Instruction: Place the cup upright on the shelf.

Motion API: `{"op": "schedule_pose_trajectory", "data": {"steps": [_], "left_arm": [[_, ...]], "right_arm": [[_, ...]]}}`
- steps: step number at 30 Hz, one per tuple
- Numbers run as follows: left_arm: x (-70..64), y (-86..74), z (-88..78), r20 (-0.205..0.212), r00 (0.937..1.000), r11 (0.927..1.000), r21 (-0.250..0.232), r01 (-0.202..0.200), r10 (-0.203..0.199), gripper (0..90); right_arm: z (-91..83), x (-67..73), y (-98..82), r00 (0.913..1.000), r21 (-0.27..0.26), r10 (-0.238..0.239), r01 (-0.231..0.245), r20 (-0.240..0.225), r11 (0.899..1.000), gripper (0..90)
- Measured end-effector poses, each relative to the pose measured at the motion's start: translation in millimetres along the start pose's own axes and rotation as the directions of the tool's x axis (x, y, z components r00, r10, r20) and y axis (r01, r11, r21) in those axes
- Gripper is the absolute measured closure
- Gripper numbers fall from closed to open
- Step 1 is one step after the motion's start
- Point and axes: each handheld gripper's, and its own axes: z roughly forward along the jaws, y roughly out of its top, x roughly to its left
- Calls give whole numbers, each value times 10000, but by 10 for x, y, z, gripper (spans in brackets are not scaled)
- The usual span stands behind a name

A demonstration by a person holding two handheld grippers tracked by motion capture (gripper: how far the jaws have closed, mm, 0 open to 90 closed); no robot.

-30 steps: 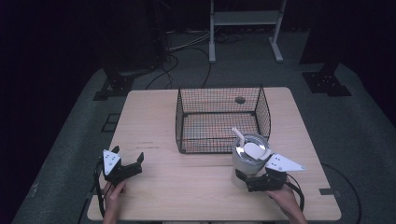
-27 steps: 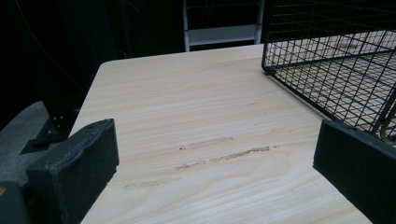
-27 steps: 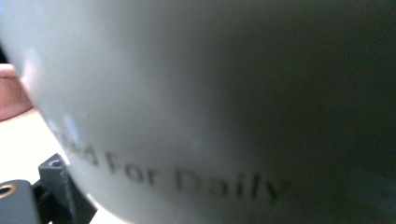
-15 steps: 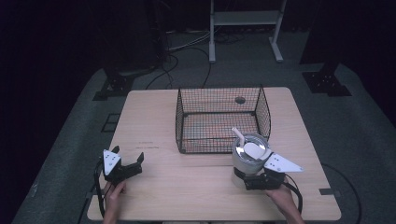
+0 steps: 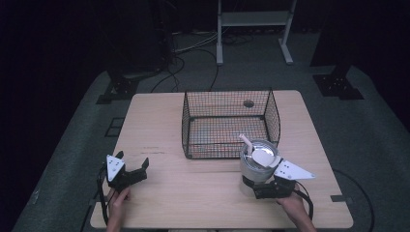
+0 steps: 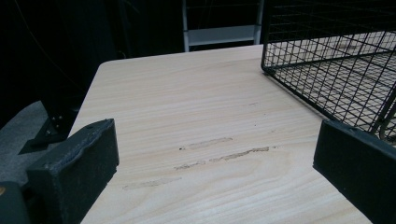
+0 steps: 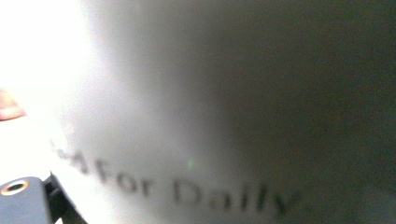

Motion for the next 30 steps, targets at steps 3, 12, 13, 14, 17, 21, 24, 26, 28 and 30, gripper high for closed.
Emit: {"op": "schedule_pose_trajectory", "data": {"steps": [3, 12, 13, 14, 17, 21, 24, 26, 28, 30], "left_arm": [[0, 0, 0, 3, 10000, 10000, 1, 2, -2, 0], [1, 0, -1, -6, 10000, 10000, 14, 8, -8, 0], [1, 0, -1, -9, 10000, 10000, 13, 13, -13, 0], [2, 0, -1, -9, 10000, 10000, 13, 12, -12, 0], [2, 0, -1, -2, 10000, 10000, 11, 15, -15, 0], [3, 0, -2, -4, 10000, 10000, 13, 17, -17, 0], [4, 0, -2, -2, 10000, 10000, 13, 31, -31, 0], [3, 0, -1, 4, 10000, 10000, -10, 67, -67, 0], [1, 0, -3, 2, 10000, 10000, 9, 52, -52, 0], [1, 0, -3, 8, 10000, 10000, 8, 39, -39, 0]], "right_arm": [[-13, 18, 8, 9999, -10, -139, 139, -58, 9999, 56], [-37, 22, 172, 9990, -254, 5, -17, -451, 9997, 55], [-34, 19, 201, 9988, -268, -61, 48, -489, 9996, 56], [-31, 22, 234, 9987, -258, -80, 67, -504, 9996, 55], [-25, 25, 293, 9981, -284, -91, 74, -603, 9996, 56], [31, 13, 503, 9954, -377, -227, 193, -931, 9991, 55], [60, 7, 578, 9947, -317, -272, 241, -989, 9992, 55], [98, -8, 670, 9937, -341, -345, 310, -1067, 9989, 55], [140, -22, 798, 9924, -422, -209, 159, -1210, 9990, 55], [148, -29, 827, 9921, -437, -243, 191, -1228, 9989, 55]]}}
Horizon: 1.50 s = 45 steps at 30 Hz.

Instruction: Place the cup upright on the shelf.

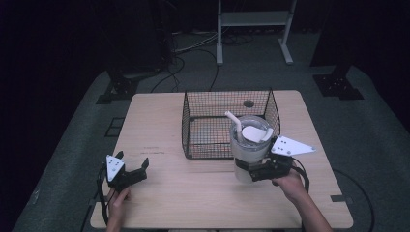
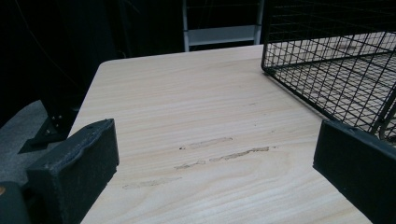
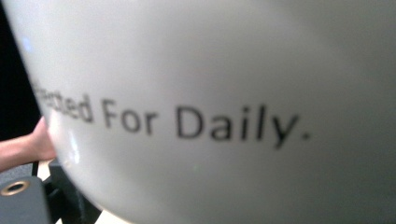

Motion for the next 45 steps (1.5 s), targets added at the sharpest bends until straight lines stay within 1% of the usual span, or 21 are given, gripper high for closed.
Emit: {"op": "schedule_pose_trajectory", "data": {"steps": [1, 2, 4, 7, 11, 14, 15, 20, 24, 28, 29, 30, 31, 33, 34, 36, 37, 40, 41, 42, 45], "left_arm": [[-2, 0, 0, 0, 10000, 10000, -5, -3, 3, 0], [-2, 0, 0, 1, 10000, 10000, -7, -7, 7, 0], [-1, 0, -1, -2, 10000, 10000, -9, -2, 2, 0], [4, 0, -1, -21, 10000, 10000, -15, 11, -11, 0], [4, -1, -1, -19, 10000, 10000, -28, 6, -6, 0], [3, -1, -1, -20, 10000, 10000, -31, -2, 2, 0], [3, -1, -1, -20, 10000, 10000, -35, -6, 6, 0], [7, -1, -1, -14, 10000, 10000, -32, 34, -34, 0], [8, -1, 0, -12, 10000, 10000, -39, 39, -39, 0], [6, -1, -1, -11, 10000, 10000, -34, 14, -14, 0], [7, -1, 0, -11, 10000, 10000, -35, 16, -16, 0], [7, -1, 0, -11, 10000, 10000, -35, 16, -16, 0], [8, -1, -1, -10, 10000, 10000, -37, 37, -37, 0], [8, -1, -1, -12, 10000, 10000, -37, 38, -38, 0], [9, -1, -1, -15, 10000, 10000, -33, 30, -30, 0], [6, -1, -1, -13, 10000, 10000, -35, 20, -20, 0], [4, -2, 0, -13, 10000, 10000, -51, 9, -9, 0], [5, -1, -2, -5, 10000, 10000, -29, -4, 4, 0], [6, -2, 0, -7, 10000, 10000, -50, 5, -6, 0], [6, -2, 0, -7, 10000, 10000, -50, 5, -6, 0], [7, -1, -1, 0, 10000, 10000, -46, 8, -8, 0]], "right_arm": [[9, -9, 27, 10000, -20, -43, 43, -28, 10000, 55], [39, -25, 111, 10000, -16, -70, 70, -63, 10000, 55], [53, -28, 147, 10000, -26, -52, 52, -72, 10000, 55], [119, -58, 285, 9997, -67, -200, 199, -171, 9998, 55], [163, -79, 367, 9993, -112, -318, 315, -193, 9994, 54], [187, -94, 409, 9994, -167, -284, 280, -221, 9995, 55], [217, -124, 462, 9992, -154, -339, 336, -213, 9993, 54], [302, -218, 580, 9993, -106, -356, 355, -110, 9993, 54], [372, -299, 665, 9996, -202, -258, 256, -114, 9995, 54], [421, -346, 725, 9996, -189, -286, 285, -42, 9994, 54], [452, -377, 763, 9997, -174, -206, 204, -89, 9996, 54], [452, -377, 763, 9997, -174, -206, 204, -89, 9996, 54], [496, -411, 807, 9998, -160, -183, 182, -40, 9997, 54], [510, -424, 821, 9998, -119, -211, 211, -32, 9997, 54], [553, -463, 859, 9996, -72, -273, 273, -11, 9996, 54], [578, -483, 876, 9996, -61, -295, 295, -21, 9995, 54], [642, -524, 906, 9994, -10, -344, 344, 37, 9994, 54], [701, -562, 924, 9991, 111, -414, 414, 54, 9991, 54], [786, -606, 941, 9992, 217, -398, 395, 98, 9990, 54], [786, -606, 941, 9992, 217, -398, 395, 98, 9990, 54], [914, -681, 933, 9998, 275, -197, 195, 82, 9994, 54]]}}
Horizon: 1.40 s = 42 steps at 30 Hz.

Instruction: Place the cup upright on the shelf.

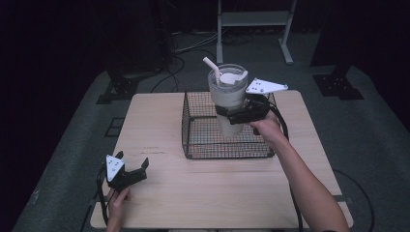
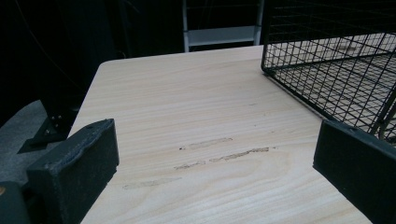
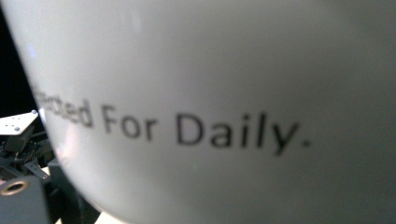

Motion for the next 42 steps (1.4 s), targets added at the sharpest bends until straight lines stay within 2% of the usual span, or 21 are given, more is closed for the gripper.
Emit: {"op": "schedule_pose_trajectory", "data": {"steps": [2, 7, 10, 18, 21, 25, 31, 32, 36, 42], "left_arm": [[1, 0, -1, 9, 10000, 10000, 10, -30, 30, 0], [1, 0, -4, 11, 10000, 10000, 21, -15, 15, 0], [5, 1, -4, 11, 10000, 10000, 35, -35, 35, 0], [2, 0, -4, 45, 10000, 10000, 0, 2, -2, 0], [9, -1, -4, 58, 10000, 10000, -28, 18, -18, 0], [13, 0, -6, 71, 10000, 10000, -28, 29, -29, 0], [10, -1, -8, 103, 9999, 10000, -25, 3, -3, 0], [12, -1, -8, 110, 9999, 10000, -30, 17, -16, 0], [17, -1, -8, 121, 9999, 10000, -45, 38, -38, 0], [18, -1, -10, 145, 9999, 10000, -42, 30, -30, 0]], "right_arm": [[62, -33, -8, 10000, 47, 73, -73, -54, 10000, 54], [223, -102, -13, 9996, 336, -286, 284, 59, 9990, 54], [341, -140, -17, 9990, 574, -444, 445, -19, 9974, 54], [597, -193, -82, 9969, 806, -756, 770, -200, 9938, 54], [724, -216, -124, 9970, 983, -659, 695, -402, 9927, 53], [810, -248, -170, 9978, 977, -490, 532, -452, 9938, 53], [963, -362, -291, 9988, 1397, -293, 345, -392, 9896, 53], [1015, -412, -342, 9988, 1624, -263, 329, -425, 9862, 53], [1091, -463, -420, 9990, 1877, -302, 357, -318, 9816, 52], [1178, -499, -519, 9989, 1992, -64, 154, -456, 9798, 51]]}}
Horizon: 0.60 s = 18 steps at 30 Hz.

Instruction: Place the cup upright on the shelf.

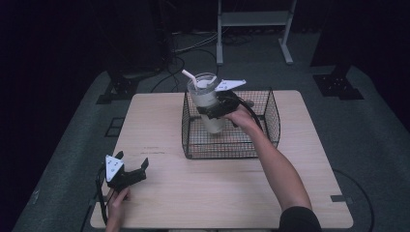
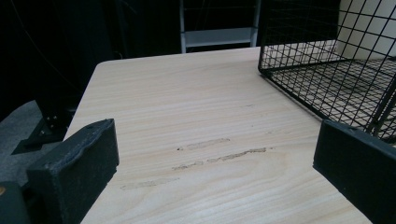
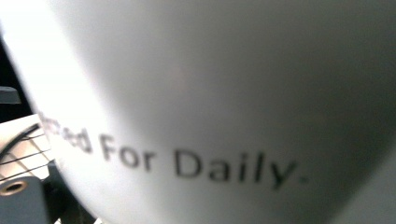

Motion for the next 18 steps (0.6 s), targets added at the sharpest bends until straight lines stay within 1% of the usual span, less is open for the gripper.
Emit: {"op": "schedule_pose_trajectory", "data": {"steps": [2, 5, 6, 8, 10, 11, 12, 13, 14, 18], "left_arm": [[-1, 0, 0, -6, 10000, 10000, 3, 1, -1, 0], [0, -1, -2, 14, 10000, 10000, -11, 18, -18, 0], [1, -1, -3, 16, 10000, 10000, -10, 28, -28, 0], [2, -1, -3, 14, 10000, 10000, -9, 45, -45, 0], [0, -2, -2, 20, 10000, 10000, -35, 76, -76, 0], [0, -2, -2, 20, 10000, 10000, -35, 76, -76, 0], [1, -2, -2, 32, 10000, 10000, -37, 74, -74, 0], [1, -2, -2, 32, 10000, 10000, -37, 74, -74, 0], [2, -2, -3, 29, 10000, 10000, -32, 77, -77, 0], [6, -3, -5, 48, 10000, 10000, -33, 72, -72, 0]], "right_arm": [[68, -16, -30, 9999, 190, 45, -47, 110, 9998, 51], [108, -35, -56, 9999, 327, 141, -144, 86, 9994, 51], [151, -45, -84, 9996, 426, 265, -265, 19, 9987, 51], [166, -48, -92, 9996, 470, 273, -272, -5, 9985, 51], [228, -50, -124, 9997, 671, 239, -233, -82, 9975, 51], [228, -50, -124, 9997, 671, 239, -233, -82, 9975, 51], [272, -47, -143, 9999, 846, 132, -122, -111, 9963, 51], [272, -47, -143, 9999, 846, 132, -122, -111, 9963, 51], [305, -49, -169, 9999, 968, 118, -108, -96, 9952, 51], [332, -61, -216, 9998, 1083, 127, -109, -157, 9941, 51]]}}
